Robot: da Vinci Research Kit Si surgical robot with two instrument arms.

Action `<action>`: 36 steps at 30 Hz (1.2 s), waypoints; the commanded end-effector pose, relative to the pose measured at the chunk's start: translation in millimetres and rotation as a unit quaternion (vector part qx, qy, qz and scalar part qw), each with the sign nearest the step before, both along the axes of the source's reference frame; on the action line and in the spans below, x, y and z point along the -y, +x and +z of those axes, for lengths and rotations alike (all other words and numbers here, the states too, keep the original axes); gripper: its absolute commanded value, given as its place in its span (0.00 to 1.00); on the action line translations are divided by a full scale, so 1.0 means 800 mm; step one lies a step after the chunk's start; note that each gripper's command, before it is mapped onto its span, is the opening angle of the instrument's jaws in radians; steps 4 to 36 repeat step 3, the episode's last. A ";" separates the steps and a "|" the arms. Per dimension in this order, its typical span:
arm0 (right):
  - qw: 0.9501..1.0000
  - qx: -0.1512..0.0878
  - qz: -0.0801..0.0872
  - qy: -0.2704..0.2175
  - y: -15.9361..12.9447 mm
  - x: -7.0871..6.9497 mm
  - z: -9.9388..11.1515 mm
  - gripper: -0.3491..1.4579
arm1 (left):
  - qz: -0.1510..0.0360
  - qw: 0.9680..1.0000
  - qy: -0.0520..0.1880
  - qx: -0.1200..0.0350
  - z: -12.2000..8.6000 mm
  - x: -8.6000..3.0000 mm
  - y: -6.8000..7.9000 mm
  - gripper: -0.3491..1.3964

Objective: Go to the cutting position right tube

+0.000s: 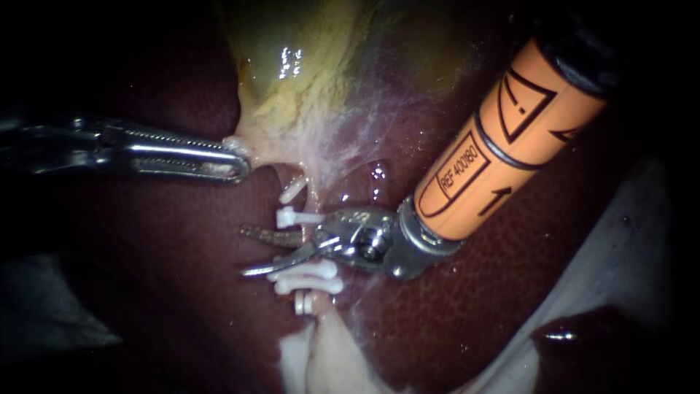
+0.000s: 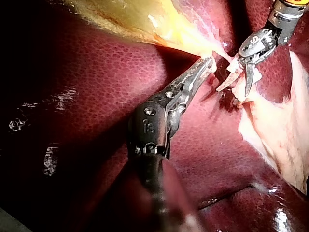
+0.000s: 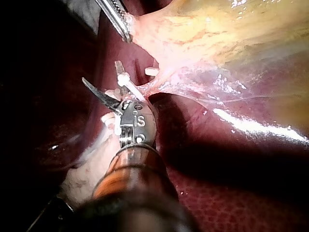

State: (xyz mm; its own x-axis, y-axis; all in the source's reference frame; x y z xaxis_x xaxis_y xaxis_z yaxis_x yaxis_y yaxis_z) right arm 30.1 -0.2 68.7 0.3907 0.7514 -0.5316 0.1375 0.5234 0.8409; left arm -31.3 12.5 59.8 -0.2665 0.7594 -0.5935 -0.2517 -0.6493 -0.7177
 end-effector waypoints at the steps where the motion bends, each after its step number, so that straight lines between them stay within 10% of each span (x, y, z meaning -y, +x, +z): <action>1: 1.000 0.000 0.001 0.000 0.0000 0.0000 0.0001 0.99 | 0.000 1.000 0.000 0.000 0.0000 0.0000 0.0000 0.00; 36: 1.000 0.000 0.000 0.000 0.0000 0.0000 0.0002 0.99 | 0.000 1.000 0.000 0.000 0.0000 0.0000 0.0000 0.00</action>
